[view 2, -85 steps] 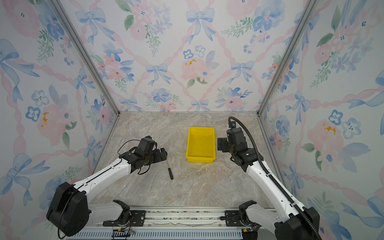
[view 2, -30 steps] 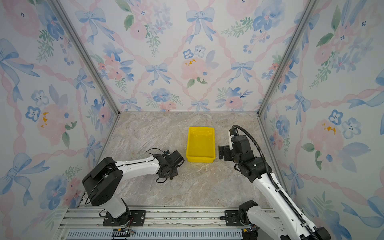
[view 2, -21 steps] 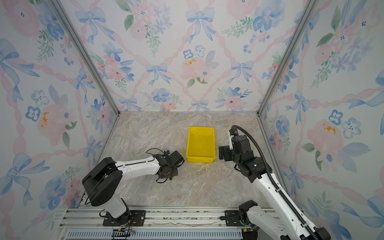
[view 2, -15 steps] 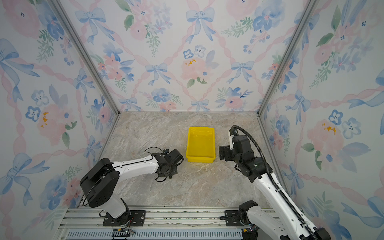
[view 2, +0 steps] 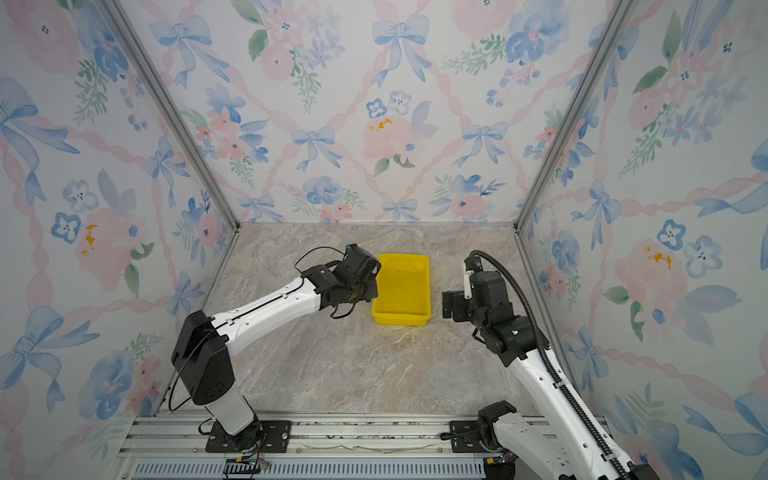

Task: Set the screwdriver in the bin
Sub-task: 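Lift the screwdriver with the left gripper and carry it over the yellow bin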

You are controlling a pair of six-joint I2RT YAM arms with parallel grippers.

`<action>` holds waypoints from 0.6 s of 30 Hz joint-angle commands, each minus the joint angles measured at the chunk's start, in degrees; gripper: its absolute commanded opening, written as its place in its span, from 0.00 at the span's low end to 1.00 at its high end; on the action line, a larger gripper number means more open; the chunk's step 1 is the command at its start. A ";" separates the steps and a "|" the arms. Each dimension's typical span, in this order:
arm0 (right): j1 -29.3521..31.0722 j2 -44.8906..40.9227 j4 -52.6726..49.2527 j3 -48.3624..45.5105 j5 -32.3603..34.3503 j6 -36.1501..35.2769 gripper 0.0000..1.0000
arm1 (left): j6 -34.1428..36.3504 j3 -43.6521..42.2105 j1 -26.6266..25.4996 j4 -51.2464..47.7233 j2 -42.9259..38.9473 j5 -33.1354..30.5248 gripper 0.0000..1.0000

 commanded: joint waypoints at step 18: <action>-2.08 -0.42 -0.78 -1.49 0.18 0.41 0.97 | 5.26 21.31 -1.58 -0.61 25.85 4.81 0.00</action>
